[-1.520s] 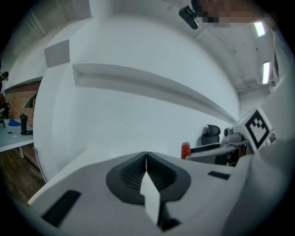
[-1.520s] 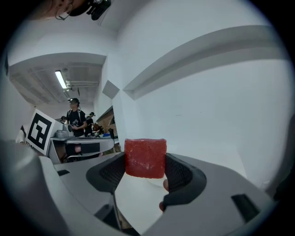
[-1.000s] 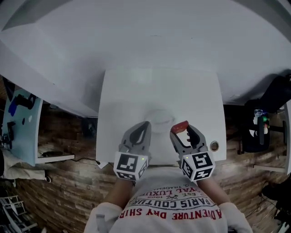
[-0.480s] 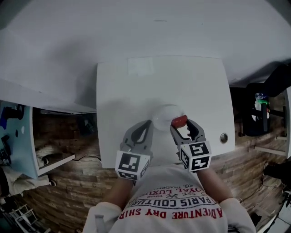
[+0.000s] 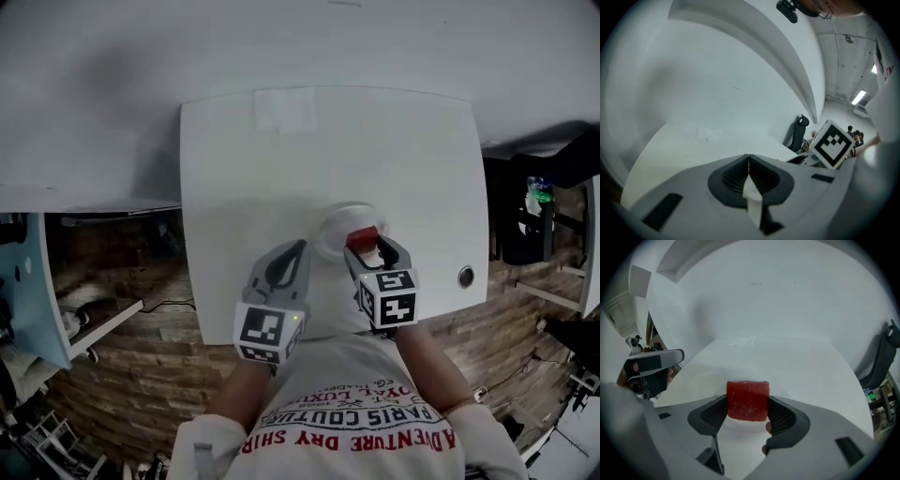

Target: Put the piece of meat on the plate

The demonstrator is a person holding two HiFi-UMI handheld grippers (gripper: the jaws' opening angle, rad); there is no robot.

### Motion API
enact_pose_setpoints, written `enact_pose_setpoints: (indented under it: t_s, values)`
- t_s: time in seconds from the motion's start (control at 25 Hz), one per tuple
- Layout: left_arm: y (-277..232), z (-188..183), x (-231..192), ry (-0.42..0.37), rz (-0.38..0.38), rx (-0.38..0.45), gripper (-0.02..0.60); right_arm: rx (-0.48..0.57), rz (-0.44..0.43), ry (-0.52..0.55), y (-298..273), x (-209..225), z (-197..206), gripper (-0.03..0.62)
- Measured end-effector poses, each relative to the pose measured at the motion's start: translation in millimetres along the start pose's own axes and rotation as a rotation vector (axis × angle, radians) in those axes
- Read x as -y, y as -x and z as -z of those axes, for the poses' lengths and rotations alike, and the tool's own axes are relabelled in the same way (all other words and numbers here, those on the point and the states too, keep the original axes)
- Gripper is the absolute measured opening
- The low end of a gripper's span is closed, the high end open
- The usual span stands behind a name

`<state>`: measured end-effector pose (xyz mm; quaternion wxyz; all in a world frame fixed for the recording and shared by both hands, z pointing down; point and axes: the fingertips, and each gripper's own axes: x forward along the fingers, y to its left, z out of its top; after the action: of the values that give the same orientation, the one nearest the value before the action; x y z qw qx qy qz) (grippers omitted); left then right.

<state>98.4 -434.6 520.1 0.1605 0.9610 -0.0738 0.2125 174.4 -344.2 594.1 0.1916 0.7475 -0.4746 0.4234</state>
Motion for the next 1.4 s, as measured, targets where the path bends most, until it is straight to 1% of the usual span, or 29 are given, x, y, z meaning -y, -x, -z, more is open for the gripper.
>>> enact_pose_setpoints:
  t_s: [0.16, 0.32, 0.52, 0.96, 1.24, 1.4]
  values:
    - [-7, 7, -7, 0.012, -0.001, -0.021, 0.006, -0.055, 0.013, 0.008, -17, 2, 5, 0.275]
    - [-9, 14, -12, 0.020, 0.014, -0.043, 0.006, -0.099, 0.038, 0.012, -29, 3, 8, 0.275]
    - [-11, 23, -16, 0.023, 0.021, -0.069, 0.006, -0.117, 0.045, 0.010, -37, 2, 6, 0.275]
    - [-14, 24, -24, 0.011, 0.040, -0.089, 0.006, -0.107, 0.042, -0.027, -42, 1, 5, 0.275]
    - [-15, 19, -19, -0.009, 0.059, -0.082, 0.006, -0.127, 0.011, 0.033, -45, -4, 7, 0.276]
    - [-13, 12, -12, -0.034, 0.072, -0.066, 0.006, -0.087, 0.012, 0.011, -31, -5, 1, 0.275]
